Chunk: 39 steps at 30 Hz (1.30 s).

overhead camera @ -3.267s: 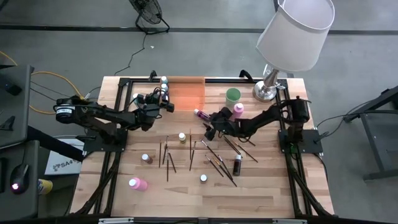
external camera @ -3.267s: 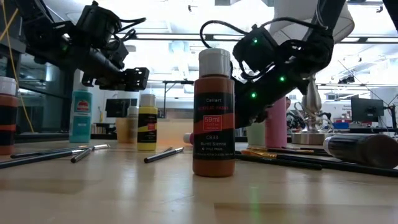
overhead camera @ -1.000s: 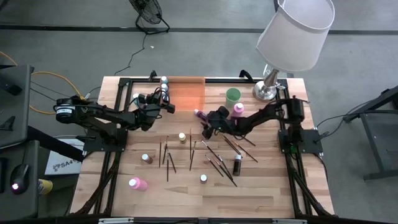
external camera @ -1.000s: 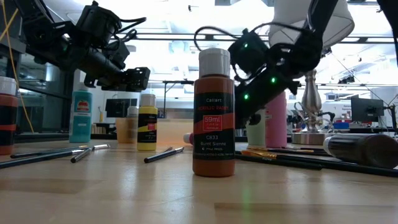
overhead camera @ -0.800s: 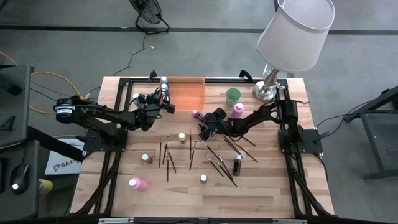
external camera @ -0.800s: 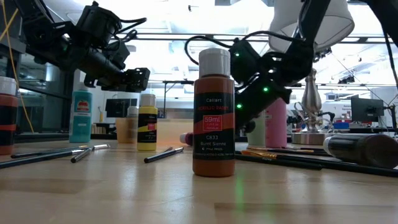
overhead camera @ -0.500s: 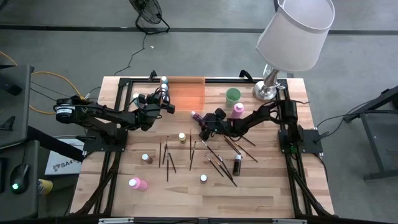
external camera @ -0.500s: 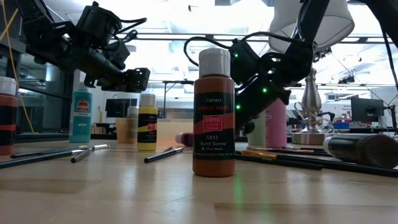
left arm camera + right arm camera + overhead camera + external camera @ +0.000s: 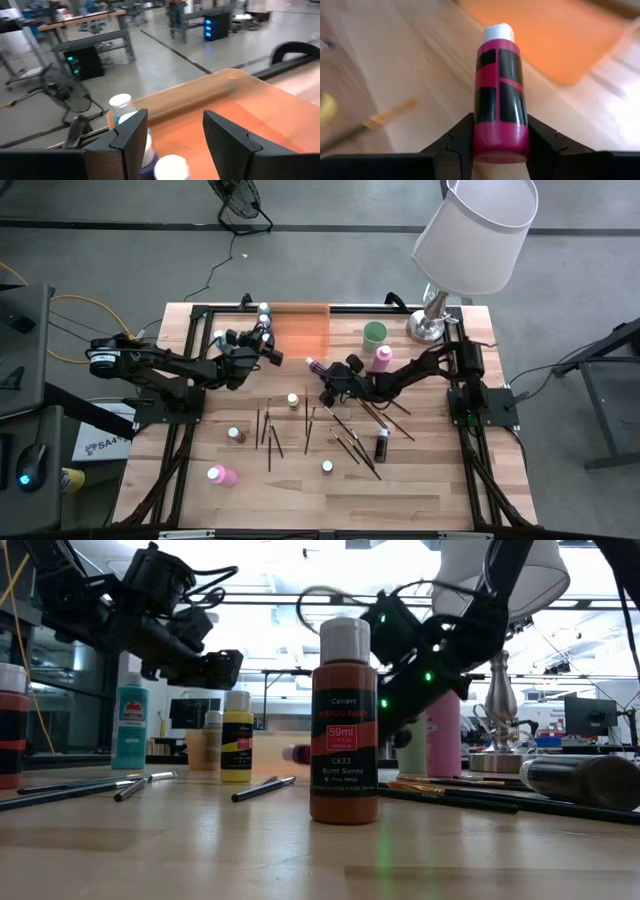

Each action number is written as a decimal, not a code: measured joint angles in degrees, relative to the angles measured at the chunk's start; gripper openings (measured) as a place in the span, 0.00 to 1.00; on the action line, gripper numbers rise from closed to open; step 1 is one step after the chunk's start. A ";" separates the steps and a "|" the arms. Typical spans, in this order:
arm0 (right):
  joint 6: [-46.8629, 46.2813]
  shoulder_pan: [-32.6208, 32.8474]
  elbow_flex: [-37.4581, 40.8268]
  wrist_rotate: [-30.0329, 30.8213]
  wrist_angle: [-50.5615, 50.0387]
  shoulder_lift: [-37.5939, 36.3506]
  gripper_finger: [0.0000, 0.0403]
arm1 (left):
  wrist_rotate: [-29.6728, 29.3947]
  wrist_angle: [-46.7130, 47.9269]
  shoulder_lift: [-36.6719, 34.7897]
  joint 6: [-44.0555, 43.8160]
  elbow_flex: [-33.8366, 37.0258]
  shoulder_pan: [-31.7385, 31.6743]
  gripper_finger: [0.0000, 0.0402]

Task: Pick & Place Paint Supplies
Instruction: Put the small pink paint bottle into the orange bin

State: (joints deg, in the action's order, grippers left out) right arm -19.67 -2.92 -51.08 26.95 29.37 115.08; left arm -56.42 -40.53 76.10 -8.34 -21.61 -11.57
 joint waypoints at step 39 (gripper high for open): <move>22.55 7.50 0.01 -10.70 7.61 -12.12 0.30 | 71.82 14.77 -21.36 17.12 0.00 -0.02 0.46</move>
State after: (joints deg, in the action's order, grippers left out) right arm 2.87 4.58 -51.07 16.25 36.98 102.96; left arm 15.40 -25.76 54.74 8.79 -21.61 -11.60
